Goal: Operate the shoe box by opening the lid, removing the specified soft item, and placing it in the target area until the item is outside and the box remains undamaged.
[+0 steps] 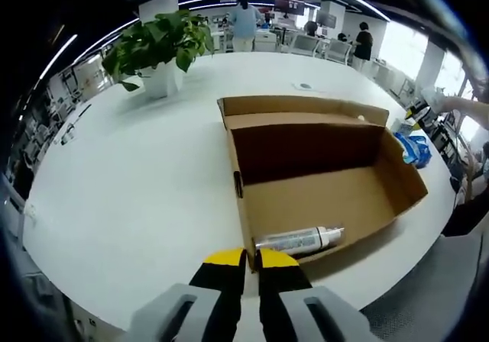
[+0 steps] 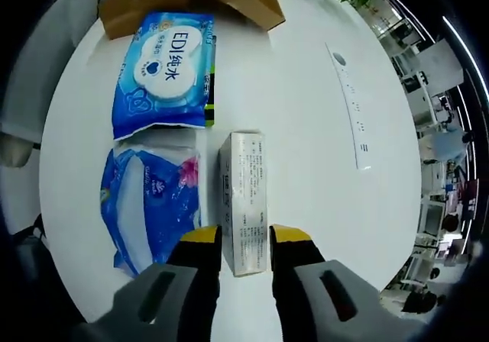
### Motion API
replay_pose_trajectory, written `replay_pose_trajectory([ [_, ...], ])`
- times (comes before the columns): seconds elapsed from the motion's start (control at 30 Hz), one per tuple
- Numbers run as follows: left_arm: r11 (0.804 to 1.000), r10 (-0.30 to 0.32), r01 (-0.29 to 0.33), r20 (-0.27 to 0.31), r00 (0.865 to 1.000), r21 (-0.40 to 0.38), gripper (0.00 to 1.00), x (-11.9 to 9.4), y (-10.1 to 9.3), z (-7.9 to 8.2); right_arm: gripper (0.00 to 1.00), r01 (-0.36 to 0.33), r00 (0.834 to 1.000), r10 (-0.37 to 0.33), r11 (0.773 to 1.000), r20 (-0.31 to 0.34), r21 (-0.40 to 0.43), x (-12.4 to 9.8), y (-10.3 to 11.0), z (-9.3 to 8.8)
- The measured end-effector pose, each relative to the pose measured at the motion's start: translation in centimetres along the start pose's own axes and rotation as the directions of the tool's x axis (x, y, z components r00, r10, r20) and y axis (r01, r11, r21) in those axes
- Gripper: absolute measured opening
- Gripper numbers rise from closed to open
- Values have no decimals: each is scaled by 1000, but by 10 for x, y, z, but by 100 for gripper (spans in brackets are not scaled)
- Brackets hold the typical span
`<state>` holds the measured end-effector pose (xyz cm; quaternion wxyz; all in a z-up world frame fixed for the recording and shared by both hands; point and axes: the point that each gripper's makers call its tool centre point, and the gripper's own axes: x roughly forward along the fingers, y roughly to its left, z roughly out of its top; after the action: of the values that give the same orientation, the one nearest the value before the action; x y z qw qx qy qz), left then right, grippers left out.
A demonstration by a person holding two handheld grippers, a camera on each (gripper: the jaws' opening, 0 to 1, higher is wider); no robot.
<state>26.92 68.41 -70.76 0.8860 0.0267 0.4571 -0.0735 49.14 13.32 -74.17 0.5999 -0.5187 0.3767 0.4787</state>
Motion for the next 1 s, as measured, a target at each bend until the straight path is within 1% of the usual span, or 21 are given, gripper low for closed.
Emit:
replay_pose_trajectory([
  [0.07, 1000, -2, 2, -6, 1000, 4, 5, 0, 0, 0, 26, 16, 1000, -16, 1000, 1, 4, -3, 0, 0],
  [0.2, 1000, -11, 11, -10, 1000, 13, 6, 0, 0, 1, 33, 66, 998, -67, 997, 11, 30, -14, -1, 3],
  [0.3, 999, -24, 24, -13, 1000, 37, 7, -1, -2, 1, 37, 93, 995, -96, 993, 31, 75, -24, 1, 7],
  [0.33, 999, -31, 32, -12, 999, 40, 9, -2, -3, 2, 38, 98, 994, -103, 989, 45, 110, -28, 3, 10],
  [0.4, 998, -43, 43, -7, 999, 48, 14, -3, -5, 4, 42, 105, 991, -116, 984, 71, 147, -35, 6, 15],
  [0.43, 996, -46, 46, -5, 999, 70, 16, -3, -6, 5, 43, 109, 990, -122, 981, 75, 159, -39, 8, 16],
  [0.47, 994, -46, 46, -3, 999, 95, 17, -4, -6, 7, 44, 117, 987, -135, 976, 88, 184, -43, 9, 19],
  [0.5, 992, -46, 46, -4, 999, 114, 17, -5, -6, 7, 45, 119, 986, -138, 974, 93, 191, -45, 10, 20],
  [0.53, 991, -48, 49, -5, 999, 127, 18, -6, -7, 8, 46, 125, 981, -153, 966, 115, 225, -52, 14, 25],
  [0.57, 989, -53, 52, 0, 999, 138, 19, -8, -8, 10, 48, 124, 980, -156, 964, 121, 235, -54, 15, 27],
  [0.6, 988, -55, 54, 5, 998, 145, 20, -9, -9, 12, 50, 122, 977, -163, 956, 139, 267, -59, 19, 30],
  [0.67, 985, -64, 61, 14, 998, 161, 21, -12, -10, 16, 56, 122, 971, -176, 945, 159, 304, -67, 24, 35],
  [0.77, 976, -95, 91, 13, 995, 197, 25, -14, -14, 20, 61, 138, 962, -208, 929, 178, 344, -78, 31, 39],
  [0.8, 975, -101, 97, 12, 995, 202, 26, -14, -15, 22, 62, 141, 958, -220, 920, 186, 365, -82, 34, 40],
  [0.83, 974, -103, 98, 13, 995, 206, 26, -15, -16, 23, 63, 142, 956, -224, 918, 188, 371, -83, 35, 41],
  [0.9, 967, -114, 106, 24, 993, 233, 26, -16, -17, 30, 65, 142, 948, -241, 904, 206, 403, -91, 44, 45],
  [1.0, 956, -136, 124, 28, 990, 266, 28, -16, -20, 39, 70, 142, 942, -254, 894, 220, 424, -99, 56, 49],
])
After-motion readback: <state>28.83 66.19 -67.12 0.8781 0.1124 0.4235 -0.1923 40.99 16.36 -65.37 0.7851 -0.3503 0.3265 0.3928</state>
